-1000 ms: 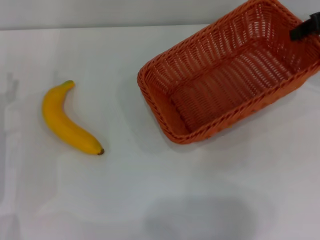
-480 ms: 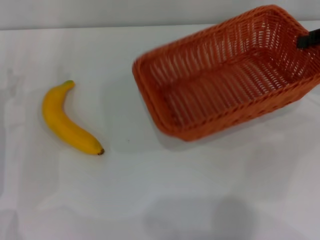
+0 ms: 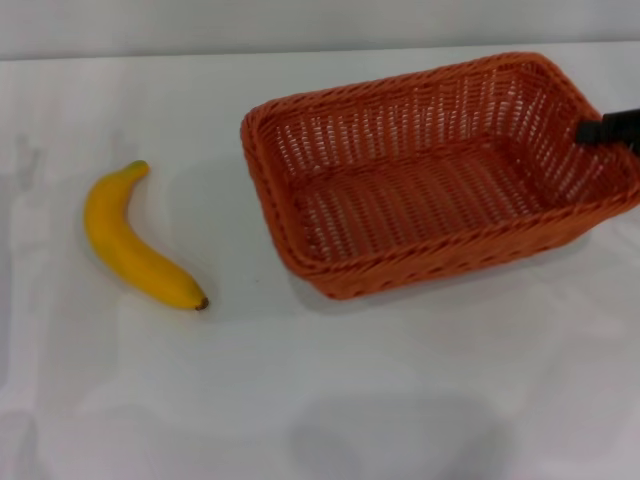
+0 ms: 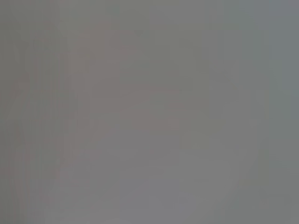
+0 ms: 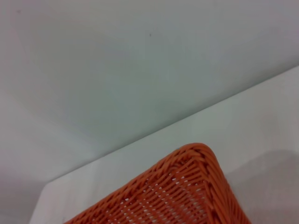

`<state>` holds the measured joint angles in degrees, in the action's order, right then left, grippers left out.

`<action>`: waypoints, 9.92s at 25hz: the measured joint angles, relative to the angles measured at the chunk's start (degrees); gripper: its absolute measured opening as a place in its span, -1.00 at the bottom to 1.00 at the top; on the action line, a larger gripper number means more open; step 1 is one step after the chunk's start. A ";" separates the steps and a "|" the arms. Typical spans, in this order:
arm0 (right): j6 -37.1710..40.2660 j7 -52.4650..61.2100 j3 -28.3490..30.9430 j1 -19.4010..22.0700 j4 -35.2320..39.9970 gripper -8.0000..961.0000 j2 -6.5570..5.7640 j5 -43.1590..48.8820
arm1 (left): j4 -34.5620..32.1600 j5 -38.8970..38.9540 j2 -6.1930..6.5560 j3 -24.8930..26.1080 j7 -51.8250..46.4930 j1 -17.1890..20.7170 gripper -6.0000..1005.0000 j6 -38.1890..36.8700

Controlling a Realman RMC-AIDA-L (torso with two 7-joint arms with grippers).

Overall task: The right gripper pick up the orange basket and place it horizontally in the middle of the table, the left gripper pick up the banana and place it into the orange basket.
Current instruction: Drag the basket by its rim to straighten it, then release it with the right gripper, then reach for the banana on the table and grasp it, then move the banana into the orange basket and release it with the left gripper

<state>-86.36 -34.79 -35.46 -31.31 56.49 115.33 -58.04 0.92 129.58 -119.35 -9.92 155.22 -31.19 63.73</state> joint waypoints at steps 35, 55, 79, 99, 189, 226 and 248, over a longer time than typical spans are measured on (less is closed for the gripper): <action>3.53 -14.70 -1.85 6.22 -23.31 -0.56 -0.39 -21.52 | -1.27 0.01 0.08 0.02 -0.28 0.10 0.73 -0.63; 2.82 -16.19 0.77 6.92 -23.75 0.20 -1.58 -24.49 | -1.27 0.09 0.08 0.08 -0.05 0.11 0.72 -0.53; 10.83 -74.15 21.40 9.74 -35.34 0.76 -0.02 -40.43 | -0.59 -0.15 -0.12 -0.14 -0.24 0.60 0.72 -1.08; 15.27 -116.05 21.49 7.07 -48.84 0.76 0.06 -58.21 | -6.62 -23.14 0.26 -0.38 -35.62 8.11 0.72 1.38; 20.54 -116.15 21.40 5.99 -51.91 0.76 0.16 -58.77 | -18.93 -106.54 16.03 -27.08 -148.61 -21.21 0.29 4.95; 20.64 -116.21 23.00 6.16 -51.36 0.76 0.07 -59.84 | -30.85 -73.92 22.62 -26.71 -123.06 -17.13 0.08 9.59; 15.05 -115.81 22.99 7.76 -53.53 0.76 0.25 -59.83 | -31.27 -81.28 13.59 -47.85 -110.17 -41.82 0.10 14.05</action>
<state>-71.31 -150.60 -12.48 -23.55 2.97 115.57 -117.86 -30.35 48.30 -105.76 -57.77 45.05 -73.01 77.78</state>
